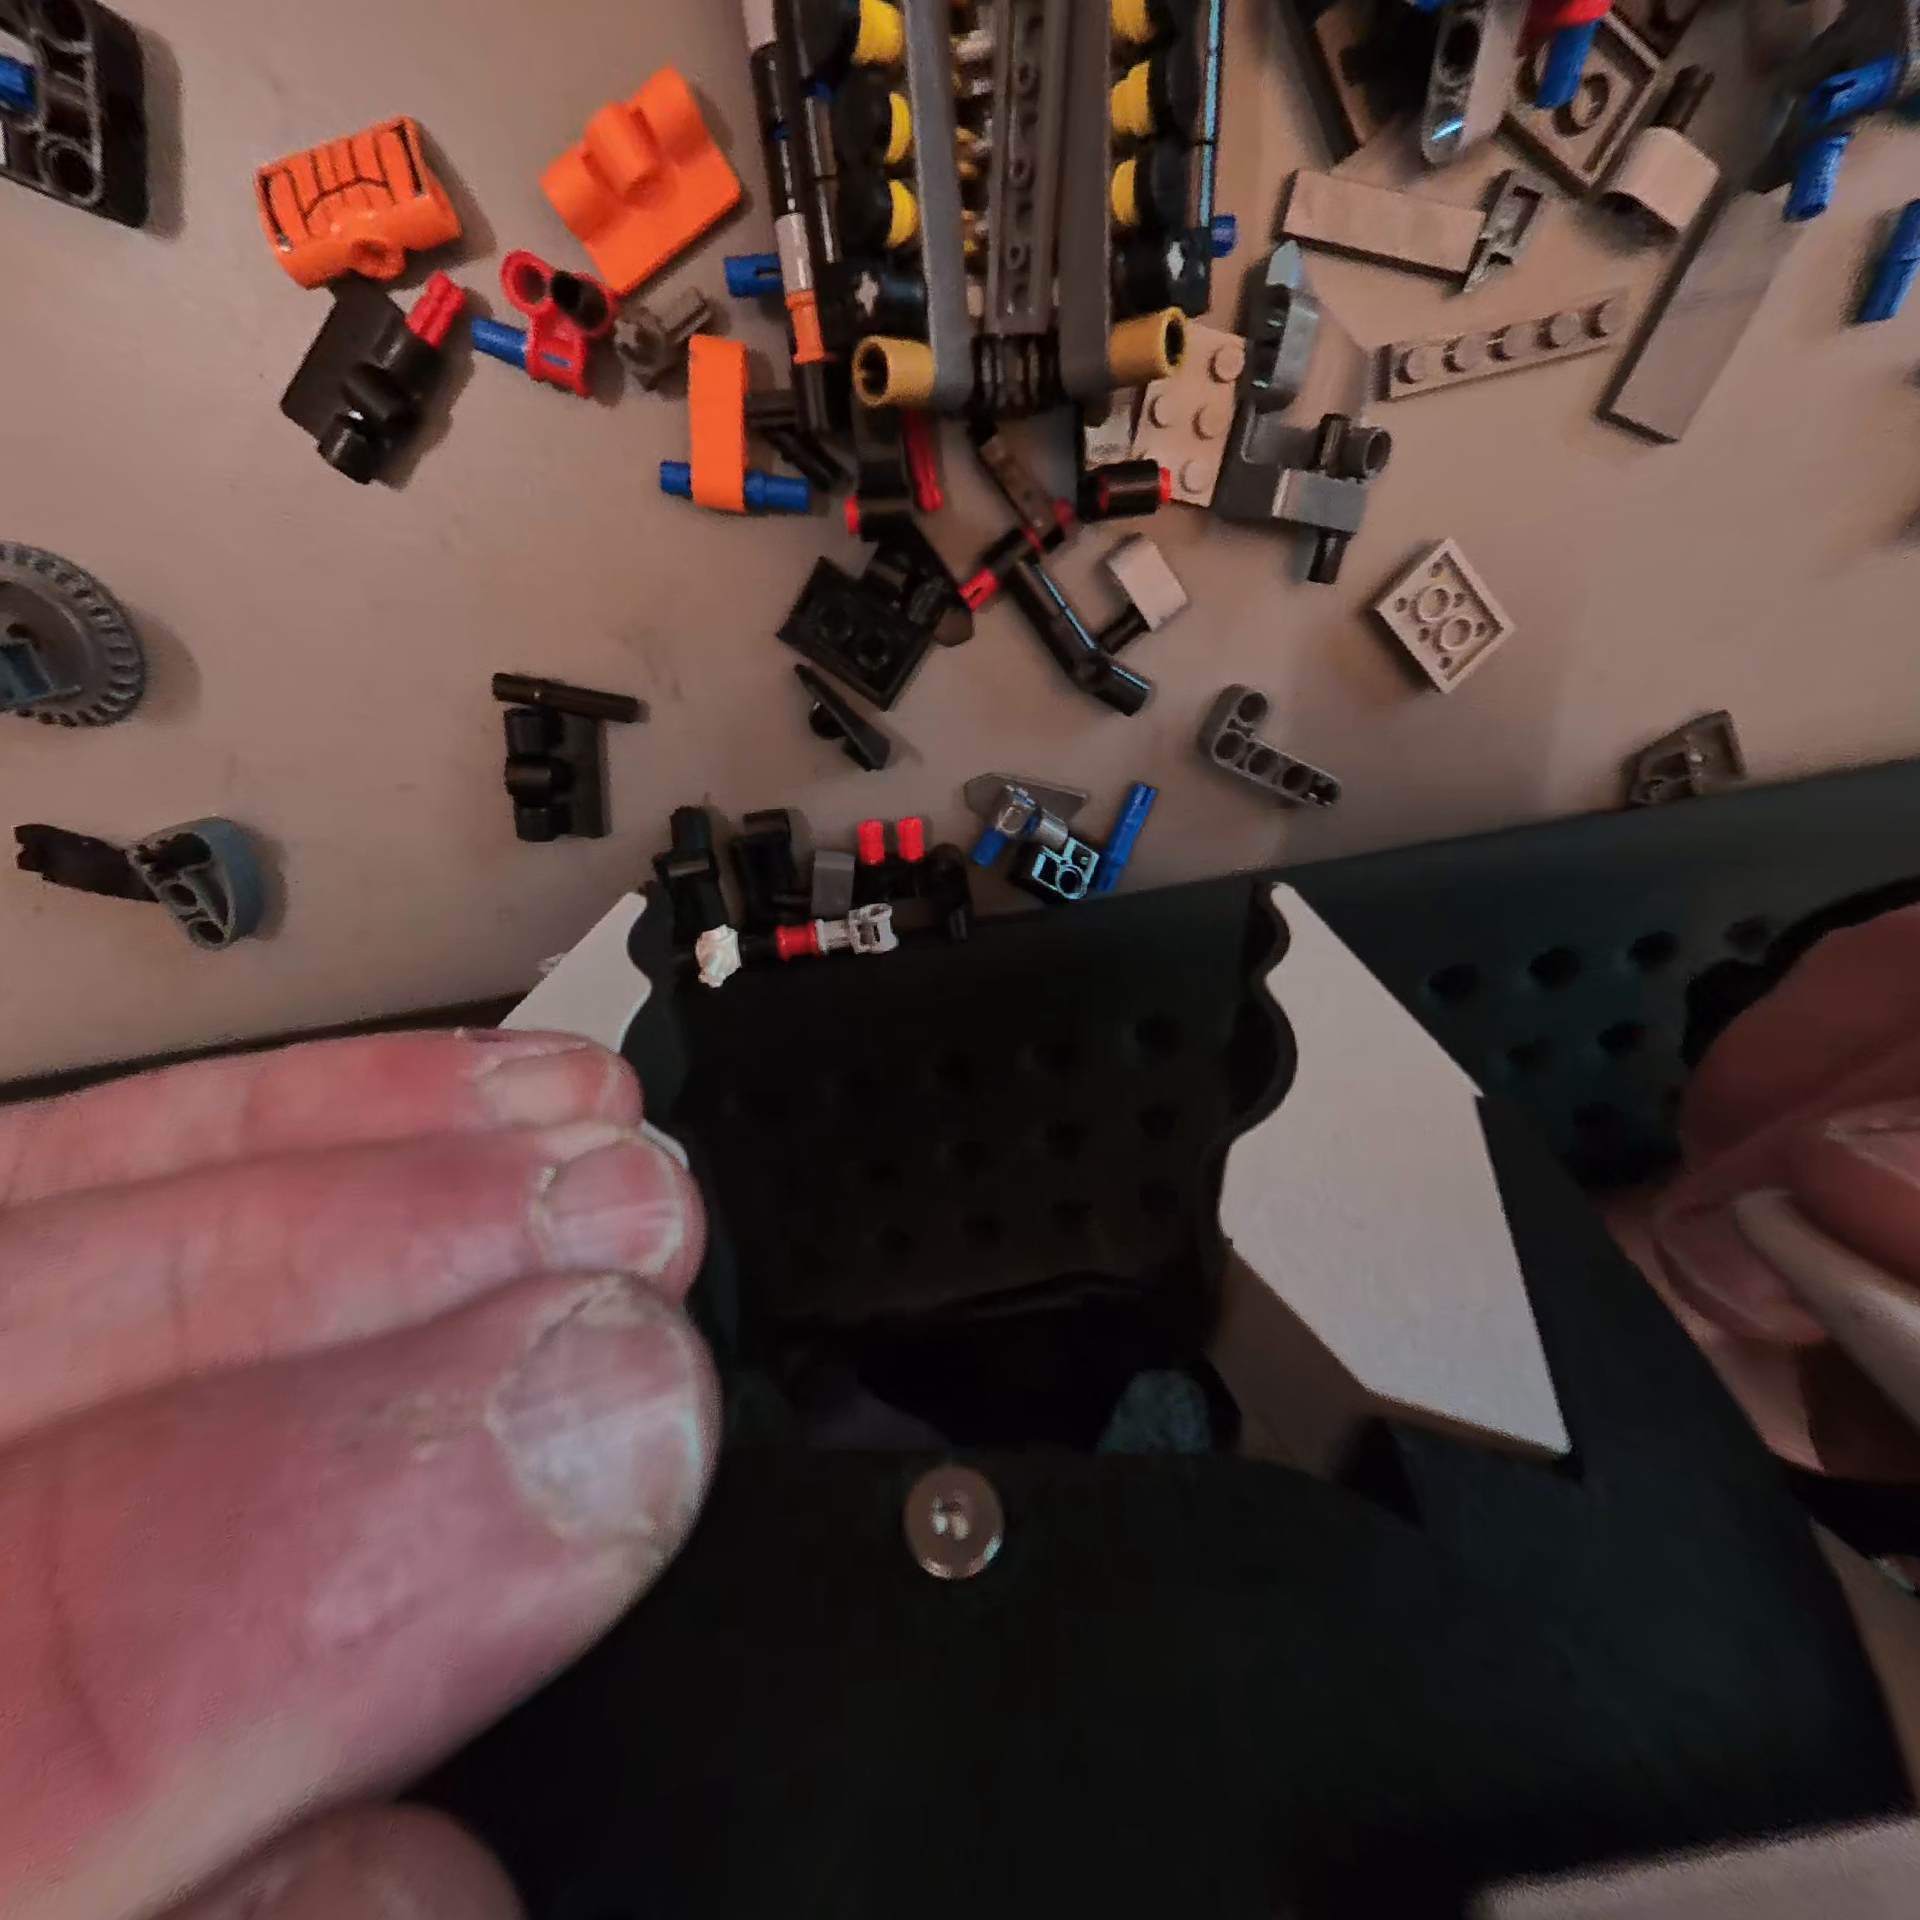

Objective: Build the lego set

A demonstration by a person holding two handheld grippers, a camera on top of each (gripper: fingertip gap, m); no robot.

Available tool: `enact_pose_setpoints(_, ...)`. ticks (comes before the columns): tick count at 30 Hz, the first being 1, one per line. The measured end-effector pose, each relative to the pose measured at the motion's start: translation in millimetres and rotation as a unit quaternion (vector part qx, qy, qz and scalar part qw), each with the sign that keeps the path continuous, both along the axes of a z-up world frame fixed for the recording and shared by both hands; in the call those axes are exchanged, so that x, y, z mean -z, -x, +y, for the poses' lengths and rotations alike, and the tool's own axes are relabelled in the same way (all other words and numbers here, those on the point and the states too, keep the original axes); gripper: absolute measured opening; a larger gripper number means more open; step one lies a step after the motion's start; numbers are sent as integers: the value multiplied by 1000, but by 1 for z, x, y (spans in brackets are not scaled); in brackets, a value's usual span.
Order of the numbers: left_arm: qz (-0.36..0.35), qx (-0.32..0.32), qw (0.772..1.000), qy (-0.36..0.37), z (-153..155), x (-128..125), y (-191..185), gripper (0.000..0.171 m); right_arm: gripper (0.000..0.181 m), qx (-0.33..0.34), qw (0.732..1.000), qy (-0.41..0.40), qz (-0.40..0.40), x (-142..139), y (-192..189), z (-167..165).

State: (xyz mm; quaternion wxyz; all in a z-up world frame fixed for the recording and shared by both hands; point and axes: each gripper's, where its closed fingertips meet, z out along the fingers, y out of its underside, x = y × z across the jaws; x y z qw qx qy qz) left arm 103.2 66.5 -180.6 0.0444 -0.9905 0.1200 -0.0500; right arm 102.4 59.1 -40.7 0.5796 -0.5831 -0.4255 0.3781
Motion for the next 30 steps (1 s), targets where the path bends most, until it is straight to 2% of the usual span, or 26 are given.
enact_pose_setpoints(2,-23,0,1000,19,-8,-4,-7,105,25,-6,1000,0,10,-5,0,-3)
enact_pose_setpoints(4,-22,1,1000,1,-4,-3,-5,106,25,-2,1000,4,-3,-6,0,-4)
enact_pose_setpoints(6,10,-37,999,3,1,-2,11,90,26,15,999,13,-30,-5,-1,-3)
enact_pose_setpoints(8,1,-65,998,3,9,-6,23,91,28,36,997,13,-61,-3,-10,-2)
enact_pose_setpoints(10,-3,-87,996,9,14,-8,37,89,49,77,991,30,-108,10,-30,6)
enact_pose_setpoints(12,-10,-101,995,9,17,-10,46,90,72,127,974,88,-167,37,-57,19)
enact_pose_setpoints(15,0,-121,993,-1,23,-7,59,88,109,143,955,153,-210,77,-81,24)
enact_pose_setpoints(17,3,-127,992,2,25,-4,61,88,122,164,936,178,-255,109,-95,30)
enact_pose_setpoints(21,6,-131,991,-2,29,0,62,85,132,226,898,195,-323,147,-116,45)
enact_pose_setpoints(24,15,-134,991,-10,31,0,64,83,134,218,881,272,-320,160,-119,44)
enact_pose_setpoints(26,13,-134,991,-13,31,-1,64,83,142,225,869,294,-329,164,-124,45)
enact_pose_setpoints(30,13,-134,991,-10,29,1,64,83,132,234,863,291,-339,165,-130,43)
